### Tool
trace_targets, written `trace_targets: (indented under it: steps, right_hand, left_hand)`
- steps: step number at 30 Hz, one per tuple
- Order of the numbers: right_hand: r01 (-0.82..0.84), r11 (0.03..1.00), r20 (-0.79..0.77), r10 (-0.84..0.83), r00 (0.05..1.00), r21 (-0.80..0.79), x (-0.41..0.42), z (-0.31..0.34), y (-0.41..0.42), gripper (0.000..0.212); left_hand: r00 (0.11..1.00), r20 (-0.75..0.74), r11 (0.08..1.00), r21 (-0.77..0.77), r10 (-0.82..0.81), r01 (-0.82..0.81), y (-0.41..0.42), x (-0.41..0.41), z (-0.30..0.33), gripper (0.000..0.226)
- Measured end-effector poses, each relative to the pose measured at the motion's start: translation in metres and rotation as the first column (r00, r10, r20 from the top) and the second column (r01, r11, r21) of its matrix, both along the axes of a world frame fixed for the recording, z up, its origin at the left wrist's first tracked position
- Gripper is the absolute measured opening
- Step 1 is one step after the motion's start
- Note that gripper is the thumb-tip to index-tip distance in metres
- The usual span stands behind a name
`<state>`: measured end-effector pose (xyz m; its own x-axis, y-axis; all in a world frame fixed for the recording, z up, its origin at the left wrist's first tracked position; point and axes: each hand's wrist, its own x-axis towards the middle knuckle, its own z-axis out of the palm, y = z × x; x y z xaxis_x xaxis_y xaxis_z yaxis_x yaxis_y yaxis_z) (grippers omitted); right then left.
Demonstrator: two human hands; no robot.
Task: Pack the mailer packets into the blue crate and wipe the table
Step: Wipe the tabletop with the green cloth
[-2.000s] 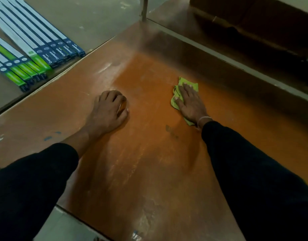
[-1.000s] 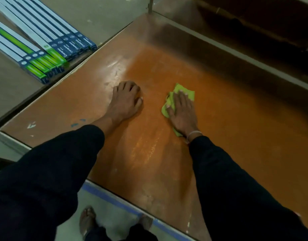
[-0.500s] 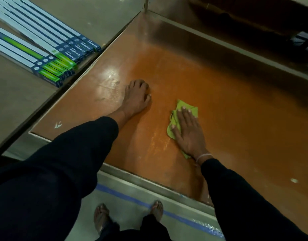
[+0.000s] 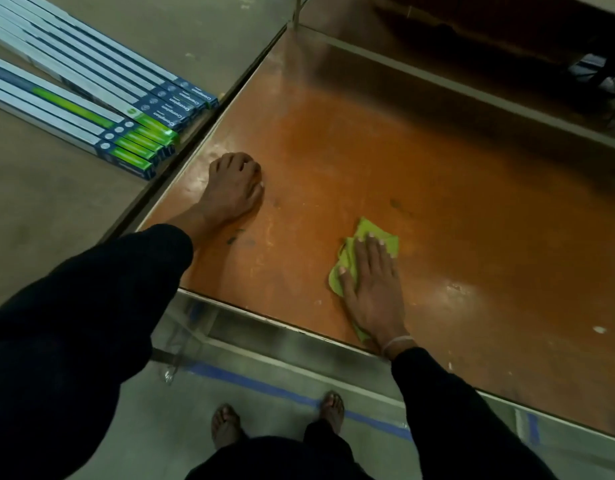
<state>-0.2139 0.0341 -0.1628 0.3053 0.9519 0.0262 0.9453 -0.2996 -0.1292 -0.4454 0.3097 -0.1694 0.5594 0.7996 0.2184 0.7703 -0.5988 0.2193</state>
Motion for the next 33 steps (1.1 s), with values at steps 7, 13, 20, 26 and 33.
trace_targets:
  steps: [7, 13, 20, 26, 33]
  right_hand:
    - [-0.619, 0.783, -0.001, 0.62, 0.785, -0.056, -0.068, 0.013, -0.019, 0.065]
    - [-0.116, 0.993, -0.004, 0.116, 0.993, -0.007, -0.03, -0.001, 0.036, 0.065]
    - [-0.495, 0.869, 0.017, 0.495, 0.869, -0.004, -0.01, -0.001, 0.086, 0.063]
    - [0.102, 0.994, -0.053, -0.105, 0.993, -0.05, 0.034, -0.006, 0.175, 0.072]
    - [-0.117, 0.993, -0.006, 0.117, 0.993, 0.007, 0.068, -0.005, 0.235, 0.069]
  left_hand:
    - [1.0, -0.005, 1.0, -0.024, -0.002, 0.002, 0.013, -0.03, 0.002, 0.051]
    - [0.999, -0.003, 0.999, -0.031, -0.035, 0.035, 0.022, -0.033, 0.004, 0.051]
    - [0.999, 0.0, 0.999, -0.037, -0.038, 0.038, 0.037, -0.025, 0.004, 0.052]
    - [0.999, 0.012, 1.0, -0.001, -0.03, 0.03, 0.037, -0.023, -0.003, 0.049]
    - [0.999, 0.041, 1.0, -0.004, -0.011, 0.011, 0.043, -0.024, -0.006, 0.05]
